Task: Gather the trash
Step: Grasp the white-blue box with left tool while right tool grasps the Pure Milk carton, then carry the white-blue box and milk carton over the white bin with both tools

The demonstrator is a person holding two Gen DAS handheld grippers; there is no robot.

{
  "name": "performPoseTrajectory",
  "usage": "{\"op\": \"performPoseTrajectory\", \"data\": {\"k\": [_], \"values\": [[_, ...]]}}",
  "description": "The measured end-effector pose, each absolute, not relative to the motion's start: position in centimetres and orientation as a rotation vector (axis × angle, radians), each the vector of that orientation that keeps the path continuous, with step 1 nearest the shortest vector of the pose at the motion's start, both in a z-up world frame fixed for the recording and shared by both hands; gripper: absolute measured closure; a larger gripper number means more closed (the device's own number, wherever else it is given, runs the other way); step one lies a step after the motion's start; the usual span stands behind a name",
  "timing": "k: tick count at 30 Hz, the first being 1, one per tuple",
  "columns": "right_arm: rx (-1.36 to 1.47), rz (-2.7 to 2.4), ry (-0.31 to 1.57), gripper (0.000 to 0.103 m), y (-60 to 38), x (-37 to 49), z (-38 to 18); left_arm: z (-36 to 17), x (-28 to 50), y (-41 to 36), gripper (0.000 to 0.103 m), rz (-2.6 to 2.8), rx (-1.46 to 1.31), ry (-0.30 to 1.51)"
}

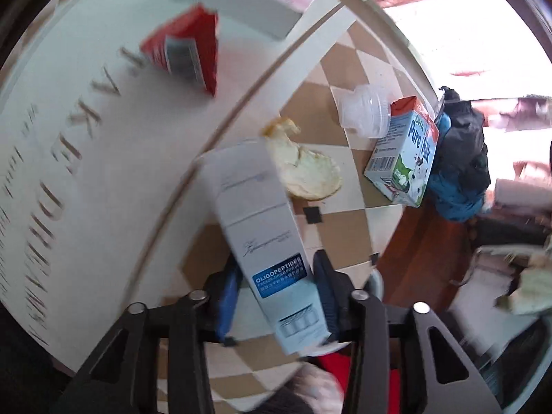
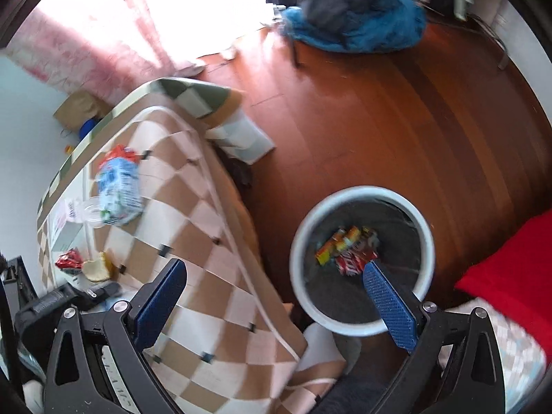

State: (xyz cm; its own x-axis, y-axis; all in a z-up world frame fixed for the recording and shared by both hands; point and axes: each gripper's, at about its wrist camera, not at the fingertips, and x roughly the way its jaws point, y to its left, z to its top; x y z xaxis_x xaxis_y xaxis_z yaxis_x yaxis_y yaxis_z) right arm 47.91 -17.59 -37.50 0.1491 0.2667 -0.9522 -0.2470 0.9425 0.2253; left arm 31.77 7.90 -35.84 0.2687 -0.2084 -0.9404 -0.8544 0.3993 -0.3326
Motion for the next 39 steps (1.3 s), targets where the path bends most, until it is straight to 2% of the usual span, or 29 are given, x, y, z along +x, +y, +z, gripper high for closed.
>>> {"op": "performPoseTrajectory", "data": {"k": [6,10,14,18,19,28,39], "values": [[-0.014,0.533,1.384,0.0,-8.7,49.6,-37.9,-33.6,28.6,9.5,0.07,0.611,-0.791,1.287],[-0.064,0.589,1.397,0.017,-3.3,50.6,-38.7,-33.1,25.6,12.9,0.07,0.7,-0.659,1.297],[-0.138,0.592,1.425,0.02,1.0,51.2,-40.2,-33.5,24.1,15.5,0.071,0.746,-0.615,1.301],[-0.167,0.598,1.443,0.046,2.3,51.1,-41.4,-33.0,24.3,15.5,0.072,0.751,-0.511,1.288],[-0.173,0.609,1.436,0.047,2.5,50.9,-41.3,-32.9,24.4,15.1,0.072,0.75,-0.474,1.284],[-0.183,0.621,1.329,0.048,-1.2,47.2,-38.2,-29.3,26.9,12.6,0.073,0.679,-0.272,1.189],[-0.028,0.708,1.172,0.048,-10.7,39.4,-30.5,-20.2,26.4,5.6,0.073,0.534,-0.203,0.994]]}}
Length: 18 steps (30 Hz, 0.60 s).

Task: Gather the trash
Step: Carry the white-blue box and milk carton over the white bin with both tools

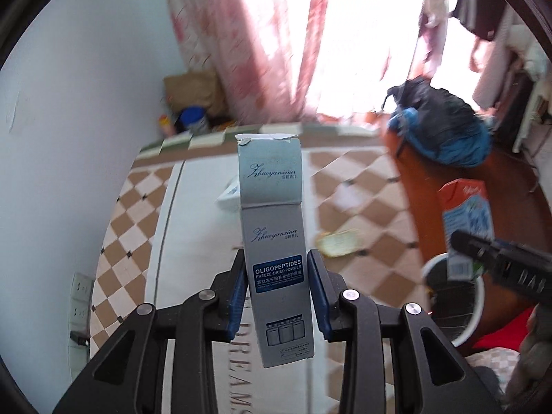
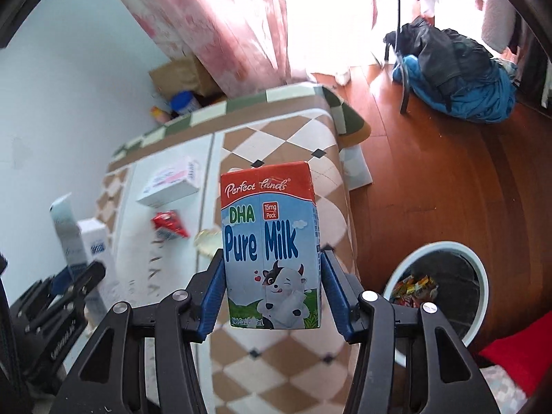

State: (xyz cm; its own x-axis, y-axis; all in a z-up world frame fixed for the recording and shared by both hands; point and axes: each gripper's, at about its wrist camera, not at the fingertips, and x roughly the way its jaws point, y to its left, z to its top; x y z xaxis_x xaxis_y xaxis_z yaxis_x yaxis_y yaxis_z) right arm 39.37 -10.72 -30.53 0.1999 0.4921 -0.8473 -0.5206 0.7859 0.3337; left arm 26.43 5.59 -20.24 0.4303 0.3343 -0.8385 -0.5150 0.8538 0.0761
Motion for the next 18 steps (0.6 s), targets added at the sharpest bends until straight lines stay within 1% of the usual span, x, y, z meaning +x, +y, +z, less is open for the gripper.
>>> {"op": "performPoseTrajectory", "data": {"k": [4,9,14,18], "values": [[0.048,0.701,1.114,0.048,-15.4,37.5,-27.4,-17.0,26.6,1.8,0.073,0.462,-0.17,0.932],[0.112,0.66,1.038,0.048,-21.2,36.3,-24.2,-14.2,27.9,-3.4,0.073,0.35,-0.134,0.882],[0.177,0.586,0.992,0.048,-28.1,36.3,-22.3,-13.8,30.6,-8.5,0.073,0.237,-0.106,0.881],[0.204,0.513,0.987,0.048,-32.9,36.8,-23.0,-15.5,33.3,-12.5,0.073,0.153,-0.09,0.917]]}}
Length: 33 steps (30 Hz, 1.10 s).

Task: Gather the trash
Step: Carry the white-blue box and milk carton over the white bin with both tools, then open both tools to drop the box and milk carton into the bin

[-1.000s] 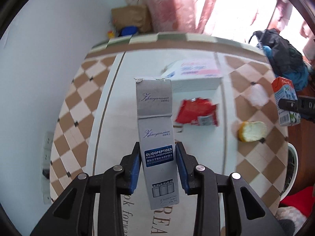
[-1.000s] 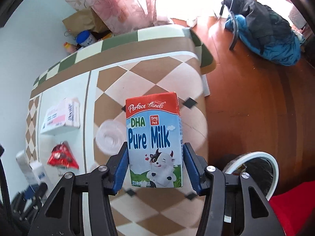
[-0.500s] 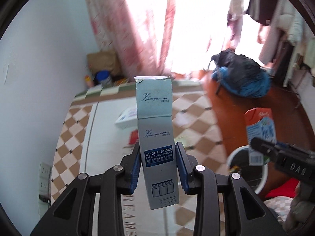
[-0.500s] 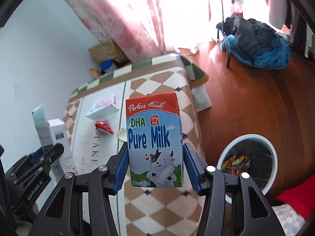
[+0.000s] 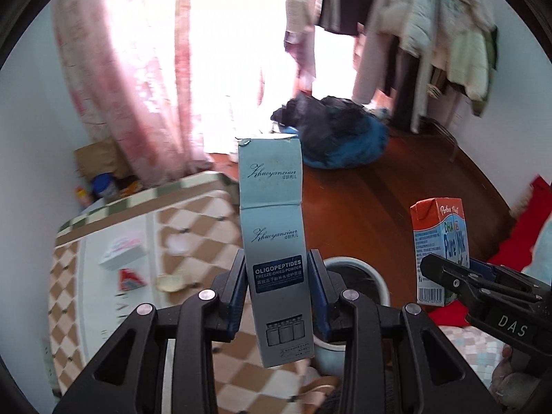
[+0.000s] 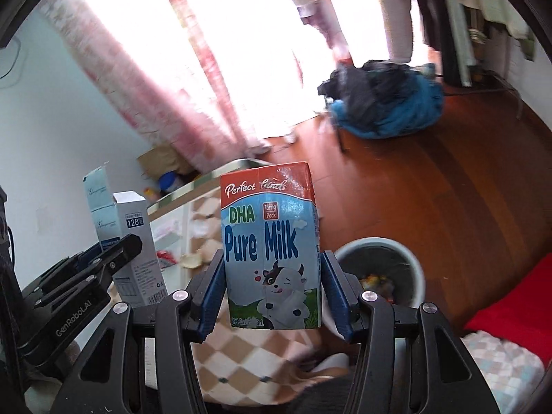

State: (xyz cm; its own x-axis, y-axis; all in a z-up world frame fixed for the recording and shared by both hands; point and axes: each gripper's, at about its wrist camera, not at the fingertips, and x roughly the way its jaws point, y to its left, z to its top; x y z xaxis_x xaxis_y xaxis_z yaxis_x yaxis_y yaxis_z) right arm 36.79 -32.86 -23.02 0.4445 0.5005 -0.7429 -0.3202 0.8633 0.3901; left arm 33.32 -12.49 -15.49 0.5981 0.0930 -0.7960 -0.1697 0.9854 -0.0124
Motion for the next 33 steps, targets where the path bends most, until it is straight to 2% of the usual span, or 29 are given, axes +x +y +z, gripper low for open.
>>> {"op": "performPoseTrajectory", "data": {"k": [4,11,18,25,27,30,32,33], "values": [[0.229,0.431,1.031,0.048,-37.0,38.0,-25.9,-18.2,36.2,-15.6,0.073,0.094,-0.087,0.986],[0.278,0.318,1.193,0.048,-41.7,41.1,-35.0,-25.5,40.6,-19.2,0.073,0.024,-0.085,1.147],[0.281,0.28,1.339,0.048,-42.2,43.3,-42.9,-32.7,44.5,-20.5,0.068,-0.04,-0.116,1.322],[0.285,0.263,1.445,0.048,-41.5,46.5,-49.1,-37.2,47.4,-19.9,0.063,-0.031,-0.202,1.444],[0.27,0.264,1.467,0.048,-41.2,47.1,-50.1,-37.8,47.7,-19.7,0.037,-0.024,-0.214,1.461],[0.255,0.265,1.514,0.047,-40.5,48.0,-51.8,-37.8,47.8,-19.4,0.016,-0.004,-0.216,1.47],[0.247,0.256,1.532,0.047,-40.3,48.3,-52.6,-37.7,47.4,-19.3,0.006,0.017,-0.199,1.477],[0.241,0.257,1.545,0.046,-40.2,48.4,-53.0,-37.7,47.4,-19.2,0.006,0.027,-0.191,1.48]]}}
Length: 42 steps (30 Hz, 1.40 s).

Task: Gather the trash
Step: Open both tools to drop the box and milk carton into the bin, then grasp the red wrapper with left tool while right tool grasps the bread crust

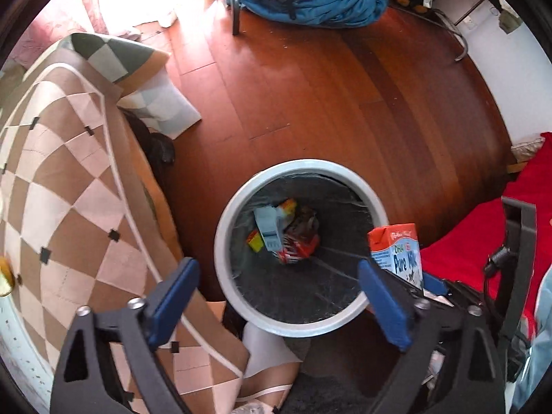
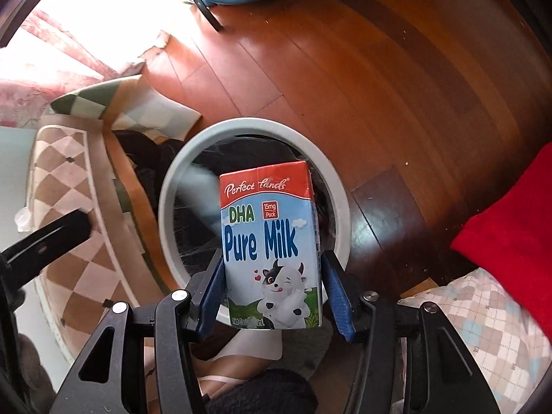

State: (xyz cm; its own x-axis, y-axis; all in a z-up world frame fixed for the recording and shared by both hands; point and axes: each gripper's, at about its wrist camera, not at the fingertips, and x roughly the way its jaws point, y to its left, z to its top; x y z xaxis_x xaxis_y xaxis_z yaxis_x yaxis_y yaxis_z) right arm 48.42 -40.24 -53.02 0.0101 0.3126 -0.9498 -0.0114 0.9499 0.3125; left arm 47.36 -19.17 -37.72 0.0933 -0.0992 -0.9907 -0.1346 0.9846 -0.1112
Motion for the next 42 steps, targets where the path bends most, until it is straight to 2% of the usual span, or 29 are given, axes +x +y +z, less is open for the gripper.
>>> {"op": "performPoseTrajectory", "data": {"k": [2,3,4,5,7,28,42], "values": [[0.247,0.25,1.564,0.033,-40.3,48.4,-53.5,-37.5,47.0,-18.8,0.006,0.041,-0.174,1.479],[0.246,0.251,1.568,0.02,-40.2,48.3,-53.5,-37.3,46.6,-18.6,0.006,0.052,-0.17,1.475],[0.241,0.249,1.569,0.014,-40.1,48.1,-53.3,-37.2,46.4,-18.4,0.006,0.057,-0.168,1.474],[0.235,0.243,1.568,0.012,-40.2,47.9,-53.1,-37.0,46.0,-18.2,0.006,0.069,-0.164,1.472],[0.231,0.233,1.567,0.0,-40.4,47.6,-52.6,-36.8,45.6,-17.8,0.005,0.089,-0.152,1.464],[0.098,0.169,1.423,0.0,-41.1,43.1,-42.0,-30.1,41.0,-18.5,0.004,0.137,-0.118,1.361],[0.143,0.192,1.3,0.0,-41.6,38.8,-33.5,-22.2,36.6,-18.3,0.004,0.129,-0.136,1.219]]}}
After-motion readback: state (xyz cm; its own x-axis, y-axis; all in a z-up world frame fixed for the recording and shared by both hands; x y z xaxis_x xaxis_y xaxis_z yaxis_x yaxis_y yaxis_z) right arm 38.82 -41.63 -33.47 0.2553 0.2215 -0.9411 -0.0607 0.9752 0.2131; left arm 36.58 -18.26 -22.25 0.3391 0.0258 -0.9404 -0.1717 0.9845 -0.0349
